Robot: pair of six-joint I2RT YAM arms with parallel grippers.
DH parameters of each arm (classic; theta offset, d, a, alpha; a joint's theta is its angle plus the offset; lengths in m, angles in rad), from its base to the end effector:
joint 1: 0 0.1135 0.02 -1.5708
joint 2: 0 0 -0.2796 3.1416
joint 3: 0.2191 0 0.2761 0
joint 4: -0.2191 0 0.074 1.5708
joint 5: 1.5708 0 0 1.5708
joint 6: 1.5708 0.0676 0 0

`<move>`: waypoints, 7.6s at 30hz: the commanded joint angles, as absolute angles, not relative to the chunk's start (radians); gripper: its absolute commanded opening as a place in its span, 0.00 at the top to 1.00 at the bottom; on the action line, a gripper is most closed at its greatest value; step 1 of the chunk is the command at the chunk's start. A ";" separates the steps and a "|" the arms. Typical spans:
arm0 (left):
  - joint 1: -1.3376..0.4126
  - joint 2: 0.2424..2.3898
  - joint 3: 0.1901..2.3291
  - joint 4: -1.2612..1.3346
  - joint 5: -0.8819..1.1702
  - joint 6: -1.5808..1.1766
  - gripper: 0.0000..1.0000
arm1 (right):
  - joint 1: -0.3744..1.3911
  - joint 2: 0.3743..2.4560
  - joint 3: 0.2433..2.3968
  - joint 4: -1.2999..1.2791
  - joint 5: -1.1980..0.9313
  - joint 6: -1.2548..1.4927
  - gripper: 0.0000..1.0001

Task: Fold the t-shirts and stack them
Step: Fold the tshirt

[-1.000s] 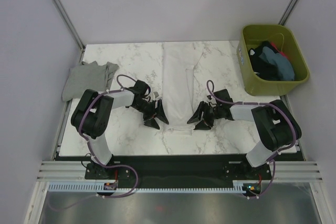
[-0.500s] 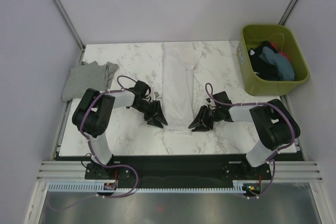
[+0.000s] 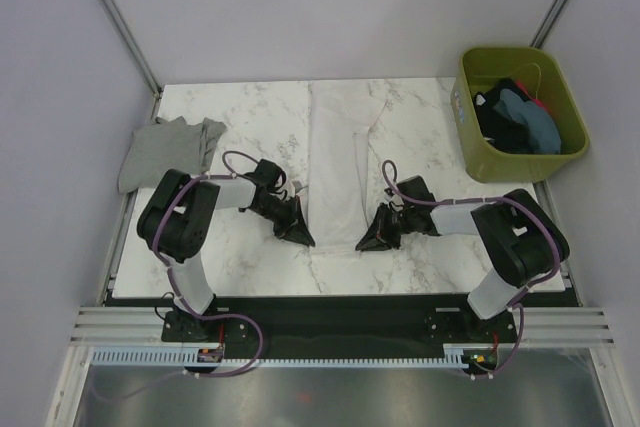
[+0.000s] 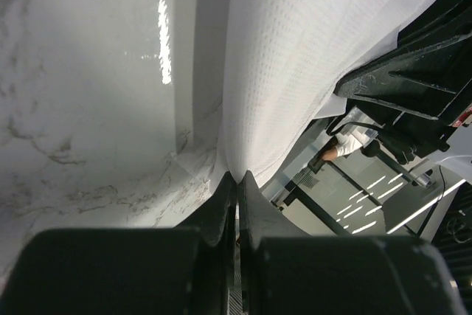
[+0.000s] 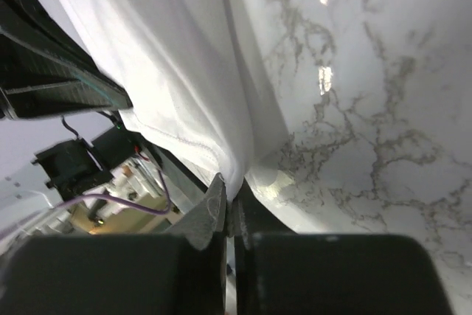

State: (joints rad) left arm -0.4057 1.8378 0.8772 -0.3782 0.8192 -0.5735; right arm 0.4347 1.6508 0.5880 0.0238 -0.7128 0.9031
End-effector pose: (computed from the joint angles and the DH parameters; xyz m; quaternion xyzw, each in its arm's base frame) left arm 0.2791 -0.1737 0.0798 0.0304 -0.9118 0.3990 0.0923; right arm 0.2438 0.1619 0.0781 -0.1207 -0.9008 -0.4168 0.0156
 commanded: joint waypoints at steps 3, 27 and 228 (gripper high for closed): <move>-0.407 1.778 0.876 -0.360 0.856 -0.600 0.98 | 0.431 1.643 0.621 0.049 -0.686 0.867 1.00; -0.270 2.035 1.624 -0.548 0.894 -0.407 0.98 | 0.250 1.849 1.294 -0.141 -0.673 0.597 1.00; -0.204 2.399 1.683 -0.094 1.216 -0.775 0.37 | 0.115 2.319 1.545 -0.068 -0.765 0.471 0.18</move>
